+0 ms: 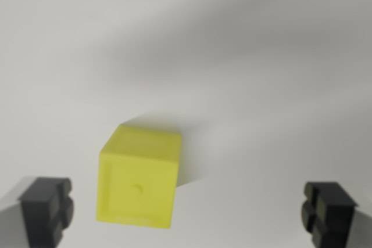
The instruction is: Pick yellow cube
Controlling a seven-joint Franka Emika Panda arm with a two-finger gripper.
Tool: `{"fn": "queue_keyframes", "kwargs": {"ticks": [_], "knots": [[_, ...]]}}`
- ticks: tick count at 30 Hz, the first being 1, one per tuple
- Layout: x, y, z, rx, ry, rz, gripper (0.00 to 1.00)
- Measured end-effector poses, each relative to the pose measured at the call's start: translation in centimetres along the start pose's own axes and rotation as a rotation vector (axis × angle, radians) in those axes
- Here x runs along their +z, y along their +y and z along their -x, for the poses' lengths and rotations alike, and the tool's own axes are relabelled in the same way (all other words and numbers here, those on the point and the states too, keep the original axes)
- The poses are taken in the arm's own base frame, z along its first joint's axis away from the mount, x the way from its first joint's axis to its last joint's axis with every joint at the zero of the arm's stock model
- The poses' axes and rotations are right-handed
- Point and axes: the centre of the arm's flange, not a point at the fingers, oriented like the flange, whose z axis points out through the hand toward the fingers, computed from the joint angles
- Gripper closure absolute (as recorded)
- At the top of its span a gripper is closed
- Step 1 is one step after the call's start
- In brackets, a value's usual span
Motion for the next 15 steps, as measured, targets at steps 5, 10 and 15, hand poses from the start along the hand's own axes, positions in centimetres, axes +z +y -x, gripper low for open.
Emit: {"fn": "queue_keyframes", "kwargs": {"ticks": [5,10,15], "knots": [[1.3,0.3,1.2,0.024,0.000,0.001,0.00],[2.5,0.6,2.4,0.047,0.000,0.001,0.00],[3.8,0.8,3.6,0.071,0.001,0.002,0.00]]}}
